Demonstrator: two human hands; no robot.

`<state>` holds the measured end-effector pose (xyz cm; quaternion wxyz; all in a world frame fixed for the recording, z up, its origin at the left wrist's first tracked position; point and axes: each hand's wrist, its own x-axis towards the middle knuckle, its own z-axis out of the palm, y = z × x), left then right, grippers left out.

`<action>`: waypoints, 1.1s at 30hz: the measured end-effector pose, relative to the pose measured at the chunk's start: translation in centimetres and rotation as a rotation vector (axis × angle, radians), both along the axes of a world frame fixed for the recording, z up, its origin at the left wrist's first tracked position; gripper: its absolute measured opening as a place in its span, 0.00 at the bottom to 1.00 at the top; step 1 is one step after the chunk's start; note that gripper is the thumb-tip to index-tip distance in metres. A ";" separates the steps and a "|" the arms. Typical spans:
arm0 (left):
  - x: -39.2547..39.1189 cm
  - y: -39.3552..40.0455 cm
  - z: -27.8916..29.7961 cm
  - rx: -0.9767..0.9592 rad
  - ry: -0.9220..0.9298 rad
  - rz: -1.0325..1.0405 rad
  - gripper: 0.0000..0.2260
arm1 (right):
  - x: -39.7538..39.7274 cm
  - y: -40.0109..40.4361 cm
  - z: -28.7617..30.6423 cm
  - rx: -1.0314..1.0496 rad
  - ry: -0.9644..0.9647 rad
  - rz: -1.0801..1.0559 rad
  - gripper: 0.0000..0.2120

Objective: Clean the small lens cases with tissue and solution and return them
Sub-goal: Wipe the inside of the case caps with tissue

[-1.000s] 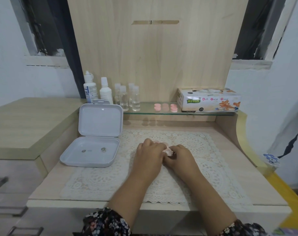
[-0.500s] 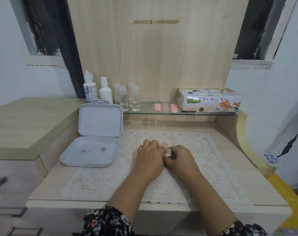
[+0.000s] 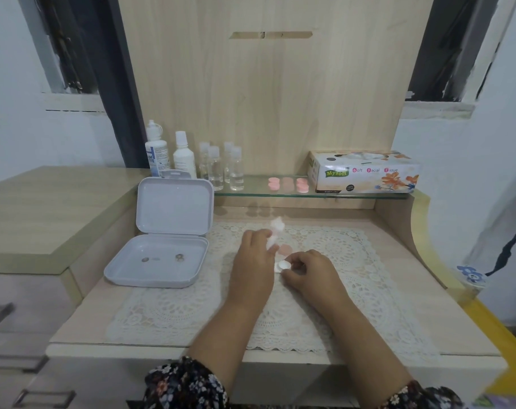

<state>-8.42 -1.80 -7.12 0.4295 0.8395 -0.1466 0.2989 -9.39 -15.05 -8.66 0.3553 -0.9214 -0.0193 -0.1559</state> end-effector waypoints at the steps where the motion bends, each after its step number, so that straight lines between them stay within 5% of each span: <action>1: 0.1 -0.1 -0.3 0.073 0.029 -0.049 0.10 | 0.0 0.0 0.0 -0.002 -0.001 0.001 0.09; 13: -0.7 -0.1 -0.7 0.552 -0.110 -0.170 0.16 | -0.3 0.0 0.4 0.009 0.014 0.023 0.05; 24: -0.4 -0.6 -0.9 0.599 -0.022 -0.053 0.05 | -0.2 0.0 0.2 0.018 0.006 0.018 0.04; 31: 0.3 -0.1 -0.1 0.513 0.226 -0.111 0.13 | 0.1 0.0 0.0 -0.002 0.005 0.015 0.14; 33: 0.4 -0.1 0.0 0.502 0.248 -0.111 0.13 | 0.2 0.0 0.0 -0.002 -0.001 0.020 0.09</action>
